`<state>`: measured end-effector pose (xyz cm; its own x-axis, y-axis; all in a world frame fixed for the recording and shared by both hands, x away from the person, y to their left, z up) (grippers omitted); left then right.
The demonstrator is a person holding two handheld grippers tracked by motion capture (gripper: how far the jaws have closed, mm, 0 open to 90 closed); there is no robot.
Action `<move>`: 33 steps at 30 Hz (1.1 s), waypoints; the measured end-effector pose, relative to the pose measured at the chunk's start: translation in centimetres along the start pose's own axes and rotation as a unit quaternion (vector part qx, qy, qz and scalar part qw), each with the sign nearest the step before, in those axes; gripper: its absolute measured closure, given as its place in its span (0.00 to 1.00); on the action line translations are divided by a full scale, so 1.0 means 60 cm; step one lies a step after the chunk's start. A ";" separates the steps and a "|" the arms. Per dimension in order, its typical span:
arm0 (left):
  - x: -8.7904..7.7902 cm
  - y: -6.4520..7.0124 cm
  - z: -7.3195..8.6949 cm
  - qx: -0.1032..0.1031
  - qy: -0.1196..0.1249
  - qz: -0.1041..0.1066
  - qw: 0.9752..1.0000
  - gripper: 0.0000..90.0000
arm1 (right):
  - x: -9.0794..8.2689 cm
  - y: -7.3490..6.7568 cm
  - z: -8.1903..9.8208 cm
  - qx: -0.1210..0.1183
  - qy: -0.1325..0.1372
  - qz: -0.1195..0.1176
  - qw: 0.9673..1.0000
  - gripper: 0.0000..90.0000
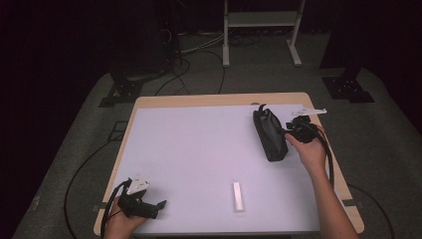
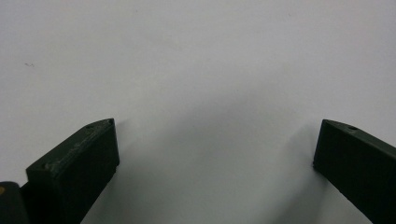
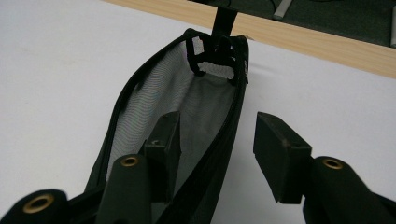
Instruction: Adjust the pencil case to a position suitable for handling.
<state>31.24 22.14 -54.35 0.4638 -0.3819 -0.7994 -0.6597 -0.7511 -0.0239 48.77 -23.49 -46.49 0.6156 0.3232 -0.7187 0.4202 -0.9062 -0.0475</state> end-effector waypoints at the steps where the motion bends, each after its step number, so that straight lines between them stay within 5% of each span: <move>1: 0.000 0.000 0.000 0.000 0.000 0.000 1.000 0.00 | 0.003 0.000 -0.001 0.000 0.000 0.000 1.000 0.57; 15: 0.000 0.000 0.000 0.000 0.000 0.000 1.000 0.00 | 0.032 0.005 0.008 0.010 -0.022 0.009 1.000 0.71; 26: 0.000 0.000 0.000 -0.002 0.002 0.001 1.000 0.00 | 0.026 0.011 0.006 0.018 -0.018 0.030 0.999 0.97; 33: 0.000 0.000 -0.001 -0.002 0.002 0.001 1.000 0.00 | 0.025 0.016 0.008 0.022 -0.016 0.029 0.999 0.98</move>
<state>31.25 22.09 -54.36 0.4653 -0.3856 -0.7967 -0.6576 -0.7531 -0.0196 49.78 -24.03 -47.92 0.6168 0.2620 -0.7423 0.3551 -0.9342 -0.0347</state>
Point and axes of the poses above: each handheld gripper's, and its own axes: x roughly forward along the jaws, z roughly out of its underside, y roughly to its right, the point moved 9 cm from there along x, roughly forward along the jaws, and after that the axes turned 8 degrees about -y, right-handed, at the moved point
